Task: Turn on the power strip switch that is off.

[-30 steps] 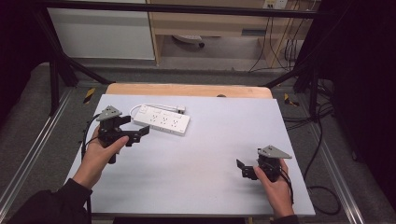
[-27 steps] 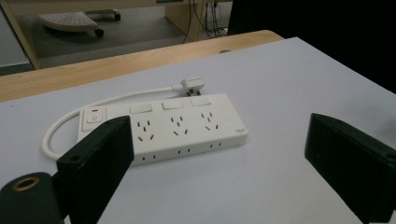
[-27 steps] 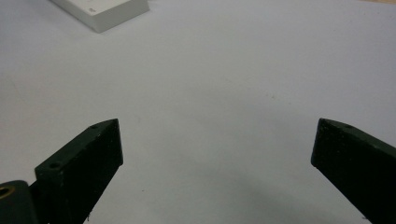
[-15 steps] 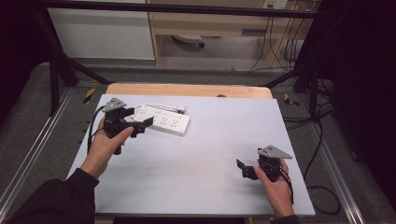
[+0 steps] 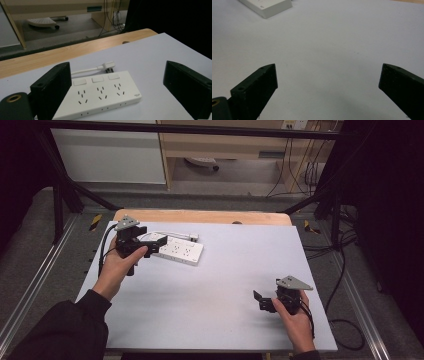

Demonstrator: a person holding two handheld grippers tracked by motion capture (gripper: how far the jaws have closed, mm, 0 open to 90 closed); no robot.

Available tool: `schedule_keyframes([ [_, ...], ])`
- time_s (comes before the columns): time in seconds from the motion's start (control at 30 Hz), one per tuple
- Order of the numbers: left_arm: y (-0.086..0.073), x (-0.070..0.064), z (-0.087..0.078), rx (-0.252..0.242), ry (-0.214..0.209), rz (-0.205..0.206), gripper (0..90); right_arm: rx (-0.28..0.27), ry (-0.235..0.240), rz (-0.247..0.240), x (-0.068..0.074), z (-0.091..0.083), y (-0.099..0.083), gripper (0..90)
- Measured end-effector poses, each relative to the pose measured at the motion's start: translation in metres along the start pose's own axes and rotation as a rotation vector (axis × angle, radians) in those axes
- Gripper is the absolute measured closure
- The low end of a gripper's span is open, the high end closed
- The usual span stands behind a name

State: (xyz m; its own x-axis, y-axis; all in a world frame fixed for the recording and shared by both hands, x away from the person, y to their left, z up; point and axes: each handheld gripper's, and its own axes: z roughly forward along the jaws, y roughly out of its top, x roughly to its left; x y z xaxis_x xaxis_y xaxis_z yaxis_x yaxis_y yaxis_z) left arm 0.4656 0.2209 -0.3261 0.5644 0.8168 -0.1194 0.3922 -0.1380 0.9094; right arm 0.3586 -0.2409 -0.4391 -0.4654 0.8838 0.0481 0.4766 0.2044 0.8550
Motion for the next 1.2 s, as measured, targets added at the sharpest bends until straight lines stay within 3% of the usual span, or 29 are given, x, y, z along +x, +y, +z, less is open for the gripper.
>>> schedule_keyframes([
  [0.43, 0.011, 0.004, 0.015, -0.019, 0.010, 0.012, 7.8, -0.005, 0.001, -0.003, 0.000, 0.000, 0.000, 2.4],
  [1.2, 0.014, 0.013, 0.049, -0.030, 0.042, 0.007, 8.1, -0.008, 0.007, 0.001, 0.001, 0.000, 0.001, 2.4],
])
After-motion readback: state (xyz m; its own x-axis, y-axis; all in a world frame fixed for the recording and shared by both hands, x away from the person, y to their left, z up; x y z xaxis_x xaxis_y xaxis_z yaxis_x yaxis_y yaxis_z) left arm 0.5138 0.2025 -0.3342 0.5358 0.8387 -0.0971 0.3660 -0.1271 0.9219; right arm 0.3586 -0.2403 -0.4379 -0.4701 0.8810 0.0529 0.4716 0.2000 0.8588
